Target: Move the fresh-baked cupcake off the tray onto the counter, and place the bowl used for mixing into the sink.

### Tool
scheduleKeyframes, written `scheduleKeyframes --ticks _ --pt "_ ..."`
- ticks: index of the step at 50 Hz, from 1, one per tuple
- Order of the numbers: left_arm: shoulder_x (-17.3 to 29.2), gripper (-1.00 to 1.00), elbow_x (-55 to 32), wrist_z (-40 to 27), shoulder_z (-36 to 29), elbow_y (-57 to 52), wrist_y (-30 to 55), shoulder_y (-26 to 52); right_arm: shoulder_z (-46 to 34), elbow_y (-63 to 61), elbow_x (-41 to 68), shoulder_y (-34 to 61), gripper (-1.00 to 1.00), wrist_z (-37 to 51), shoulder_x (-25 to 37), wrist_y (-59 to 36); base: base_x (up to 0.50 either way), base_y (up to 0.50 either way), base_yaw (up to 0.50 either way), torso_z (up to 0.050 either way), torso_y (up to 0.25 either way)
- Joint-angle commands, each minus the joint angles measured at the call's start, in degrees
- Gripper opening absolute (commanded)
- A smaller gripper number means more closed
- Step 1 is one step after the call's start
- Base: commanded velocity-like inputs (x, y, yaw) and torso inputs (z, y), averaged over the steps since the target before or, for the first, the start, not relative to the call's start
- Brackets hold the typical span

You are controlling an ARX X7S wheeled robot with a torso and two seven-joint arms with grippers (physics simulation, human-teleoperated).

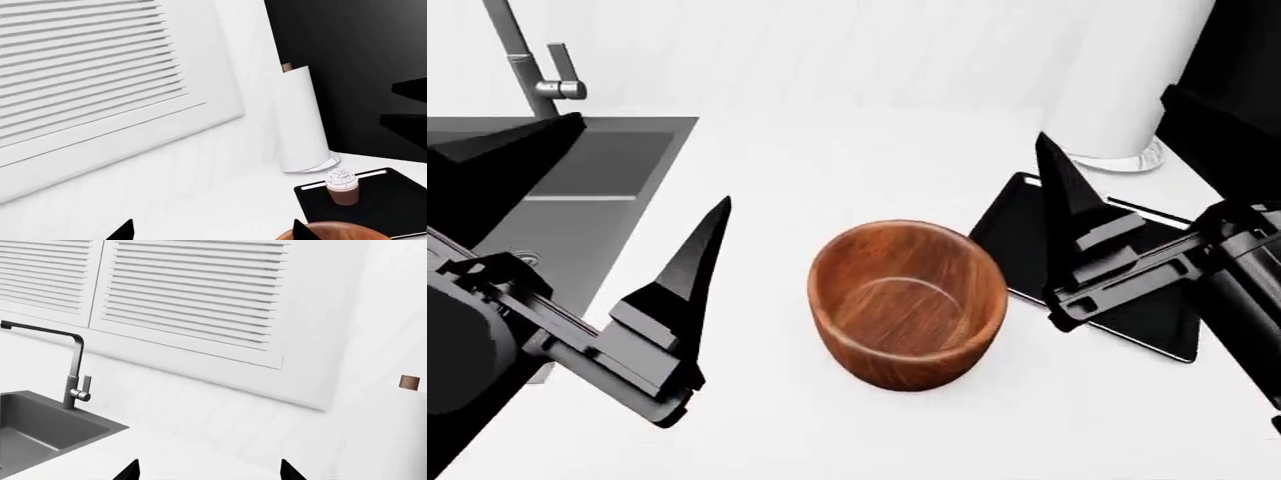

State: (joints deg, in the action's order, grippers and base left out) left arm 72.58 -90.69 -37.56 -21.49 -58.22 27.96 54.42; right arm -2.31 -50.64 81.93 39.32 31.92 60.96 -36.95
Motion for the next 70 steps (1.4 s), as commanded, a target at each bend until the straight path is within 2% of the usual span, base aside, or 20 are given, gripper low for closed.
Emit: scheduleKeyframes --ticks 1,18,41,70 --pt "1.1 1.00 -3.5 1.4 0.6 1.5 1.3 3.4 -1.0 4.0 0.0 1.9 1.00 -2.1 1.6 -1.9 0.38 -0.01 0.00 0.000 0.010" --pt "1.0 1.00 -3.2 1.8 0.6 0.8 0.8 1.8 2.2 5.3 0.6 -5.3 1.00 -4.0 5.4 -1.4 0.03 0.00 0.00 0.000 0.000" --pt "5.7 1.00 -1.0 1.6 4.5 0.2 -5.7 -4.2 -3.9 8.5 -2.8 -3.4 1.00 -6.4 3.9 -5.8 0.00 0.00 0.00 0.000 0.000" --pt "6.8 1.00 1.0 2.1 5.6 -0.2 -8.0 -8.1 -12.8 17.3 -7.9 3.3 1.00 -8.6 -2.2 -12.3 0.00 0.00 0.00 0.000 0.000"
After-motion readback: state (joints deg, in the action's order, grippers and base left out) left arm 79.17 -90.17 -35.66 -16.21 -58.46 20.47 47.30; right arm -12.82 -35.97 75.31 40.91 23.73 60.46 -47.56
